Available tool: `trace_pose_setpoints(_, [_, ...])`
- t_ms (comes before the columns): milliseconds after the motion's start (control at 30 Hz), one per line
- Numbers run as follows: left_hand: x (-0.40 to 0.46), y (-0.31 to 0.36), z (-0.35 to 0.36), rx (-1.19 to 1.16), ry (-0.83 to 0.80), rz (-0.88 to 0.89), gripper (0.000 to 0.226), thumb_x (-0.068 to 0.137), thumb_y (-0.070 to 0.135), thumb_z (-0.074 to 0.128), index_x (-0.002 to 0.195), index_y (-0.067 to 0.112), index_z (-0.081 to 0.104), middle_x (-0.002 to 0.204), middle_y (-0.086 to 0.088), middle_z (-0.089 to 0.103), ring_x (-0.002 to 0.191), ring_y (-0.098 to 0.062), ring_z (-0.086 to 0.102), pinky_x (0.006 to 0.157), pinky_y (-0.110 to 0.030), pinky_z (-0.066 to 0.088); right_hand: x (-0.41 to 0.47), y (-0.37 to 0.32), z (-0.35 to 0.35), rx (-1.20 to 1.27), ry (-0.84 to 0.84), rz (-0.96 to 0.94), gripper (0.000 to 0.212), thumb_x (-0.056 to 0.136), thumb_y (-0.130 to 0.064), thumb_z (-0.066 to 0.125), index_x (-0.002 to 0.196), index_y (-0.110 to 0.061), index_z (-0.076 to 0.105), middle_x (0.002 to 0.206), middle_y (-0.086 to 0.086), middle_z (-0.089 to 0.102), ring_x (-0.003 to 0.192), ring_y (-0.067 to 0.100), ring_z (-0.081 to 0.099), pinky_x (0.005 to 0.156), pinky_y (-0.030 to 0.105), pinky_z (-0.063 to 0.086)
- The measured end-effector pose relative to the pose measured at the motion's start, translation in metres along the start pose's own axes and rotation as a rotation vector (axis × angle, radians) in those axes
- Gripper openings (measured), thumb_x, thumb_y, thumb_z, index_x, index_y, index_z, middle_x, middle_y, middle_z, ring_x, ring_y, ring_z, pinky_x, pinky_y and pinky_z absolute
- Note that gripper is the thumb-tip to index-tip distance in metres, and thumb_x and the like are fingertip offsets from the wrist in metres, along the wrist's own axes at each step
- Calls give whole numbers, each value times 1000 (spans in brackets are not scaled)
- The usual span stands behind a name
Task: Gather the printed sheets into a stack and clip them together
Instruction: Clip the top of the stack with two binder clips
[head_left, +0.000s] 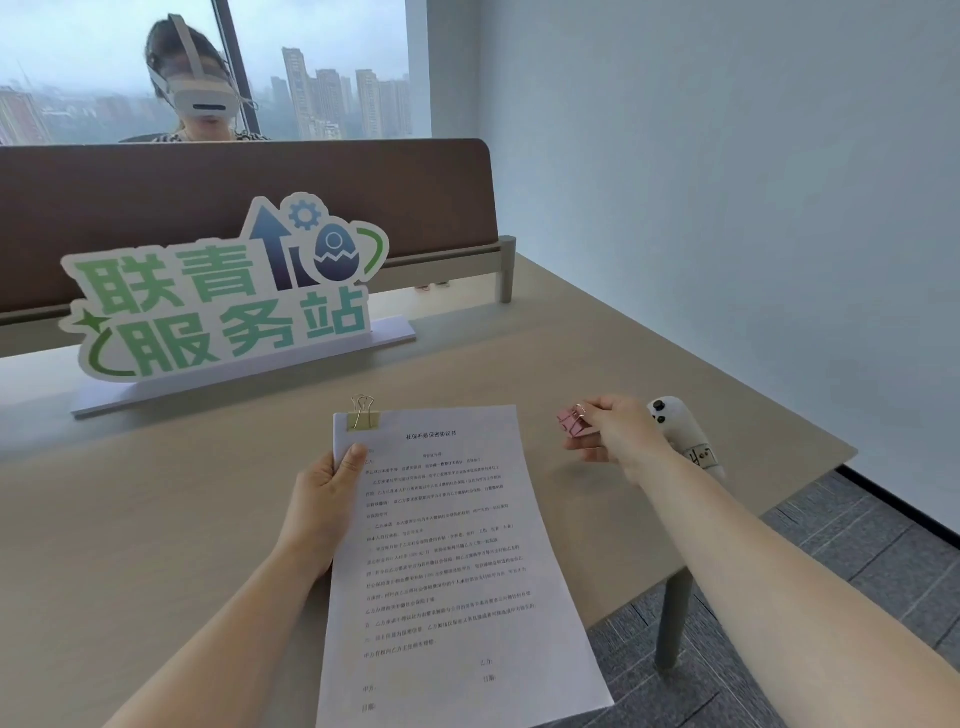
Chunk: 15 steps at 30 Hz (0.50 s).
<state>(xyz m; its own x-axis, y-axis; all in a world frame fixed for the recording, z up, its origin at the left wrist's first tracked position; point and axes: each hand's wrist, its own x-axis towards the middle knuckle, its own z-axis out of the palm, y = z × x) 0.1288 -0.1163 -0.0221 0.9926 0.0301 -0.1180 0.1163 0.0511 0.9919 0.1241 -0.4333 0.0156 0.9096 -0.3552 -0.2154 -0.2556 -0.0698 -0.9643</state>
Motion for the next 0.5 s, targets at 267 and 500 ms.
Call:
trace_pose_setpoints(267, [3,-3,-2,-15,-7,-12,25,99,26,52,100,7,66,90,-14,76,72,-25,73,62,-35,59,-7,-3,27,491,-204,221,30,104,-28,43,95,-6,62,84,15,67,50,17,66,41,23,53])
trace_pose_setpoints(500, [4,-4,-3,-26,-1,-9,23,99,27,53,97,9,67,93,-16,76,79,-32,72,75,-44,58,-8,-9,39,295,-243,79,19,93,-28,63,89,-9,64,89,12,74,53,11,57,43,19,46])
